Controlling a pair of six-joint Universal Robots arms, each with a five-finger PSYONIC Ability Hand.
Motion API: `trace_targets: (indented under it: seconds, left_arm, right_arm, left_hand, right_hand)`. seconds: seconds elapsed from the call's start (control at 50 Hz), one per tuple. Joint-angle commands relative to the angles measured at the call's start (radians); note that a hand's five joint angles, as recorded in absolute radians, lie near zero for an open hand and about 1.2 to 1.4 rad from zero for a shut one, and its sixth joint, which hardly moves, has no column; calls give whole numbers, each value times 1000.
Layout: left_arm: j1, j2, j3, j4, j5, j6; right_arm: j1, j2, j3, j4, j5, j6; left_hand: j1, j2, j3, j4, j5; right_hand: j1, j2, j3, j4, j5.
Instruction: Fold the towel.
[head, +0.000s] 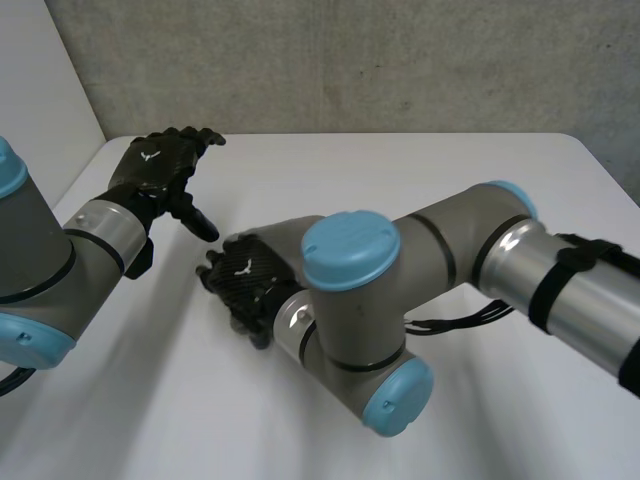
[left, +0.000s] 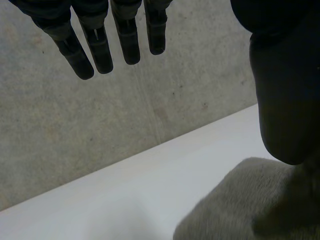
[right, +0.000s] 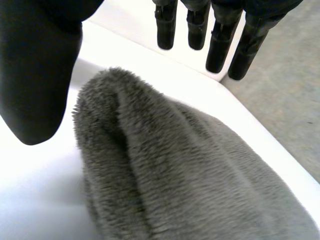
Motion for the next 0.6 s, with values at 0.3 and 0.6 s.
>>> trace_targets:
  seconds: [0.3, 0.6]
  left_arm:
    - [-87, -226, 20, -8, -11, -48]
    - [-102, -238, 14, -51, -14, -70]
  right_arm:
    - [-205, -101, 143, -11, 24, 164]
    - [-232, -48, 94, 33, 45, 178]
  left_hand:
    - [-75, -70, -61, -77, -210]
    - [-75, -70, -61, -77, -210]
  right_hand:
    - [-104, -91, -106, -106, -67]
    - [-104, -91, -106, -106, -67]
